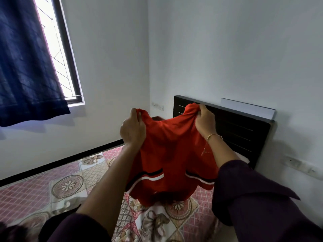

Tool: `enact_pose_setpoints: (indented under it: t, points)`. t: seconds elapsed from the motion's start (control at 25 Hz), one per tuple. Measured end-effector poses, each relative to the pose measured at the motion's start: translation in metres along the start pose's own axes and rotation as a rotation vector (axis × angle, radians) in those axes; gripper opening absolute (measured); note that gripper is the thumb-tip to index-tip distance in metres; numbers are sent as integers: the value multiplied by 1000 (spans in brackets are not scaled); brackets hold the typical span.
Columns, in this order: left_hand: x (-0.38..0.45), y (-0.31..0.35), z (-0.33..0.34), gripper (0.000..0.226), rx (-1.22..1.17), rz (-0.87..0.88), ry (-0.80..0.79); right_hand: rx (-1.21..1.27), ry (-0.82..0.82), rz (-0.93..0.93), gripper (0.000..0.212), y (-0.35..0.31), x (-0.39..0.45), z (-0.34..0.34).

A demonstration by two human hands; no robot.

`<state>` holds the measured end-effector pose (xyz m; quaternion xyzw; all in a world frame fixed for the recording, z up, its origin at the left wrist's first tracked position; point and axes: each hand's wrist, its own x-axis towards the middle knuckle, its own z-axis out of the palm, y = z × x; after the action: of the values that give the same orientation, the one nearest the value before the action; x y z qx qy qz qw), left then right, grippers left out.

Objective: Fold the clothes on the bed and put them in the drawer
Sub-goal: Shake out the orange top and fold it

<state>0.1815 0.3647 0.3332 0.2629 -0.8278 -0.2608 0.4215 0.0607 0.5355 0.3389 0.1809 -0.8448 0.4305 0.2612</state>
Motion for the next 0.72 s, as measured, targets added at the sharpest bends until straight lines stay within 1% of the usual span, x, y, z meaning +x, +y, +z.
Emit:
enact_pose_setpoints:
  t: [0.08, 0.16, 0.24, 0.28, 0.32, 0.4, 0.48, 0.56, 0.64, 0.72]
  points:
    - [-4, 6, -17, 27, -25, 38, 147, 0, 146, -90, 29, -13, -7, -9]
    - [0, 21, -35, 26, -104, 46, 270, -20, 324, -200, 30, -31, -8, -22]
    - [11, 38, -58, 25, -206, 60, 345, -16, 502, -273, 31, -52, -3, -34]
    - [19, 44, -69, 25, -235, 64, 363, -20, 534, -266, 31, -64, 0, -39]
    - [27, 45, -78, 25, -238, 59, 366, -47, 521, -235, 30, -72, 2, -41]
    - [38, 31, -84, 26, -184, 43, 325, -146, 409, -150, 33, -74, 3, -37]
    - [40, 4, -74, 26, -109, 6, 221, -222, 284, -107, 38, -59, -7, -22]
    - [38, -30, -50, 26, -83, -80, 83, -218, 192, -106, 36, -30, -18, 6]
    - [30, -57, -26, 26, -165, -172, 21, -170, 157, -75, 32, 2, -29, 32]
    - [28, -81, 7, 26, -264, -191, 92, -114, 221, -52, 34, 32, -30, 62]
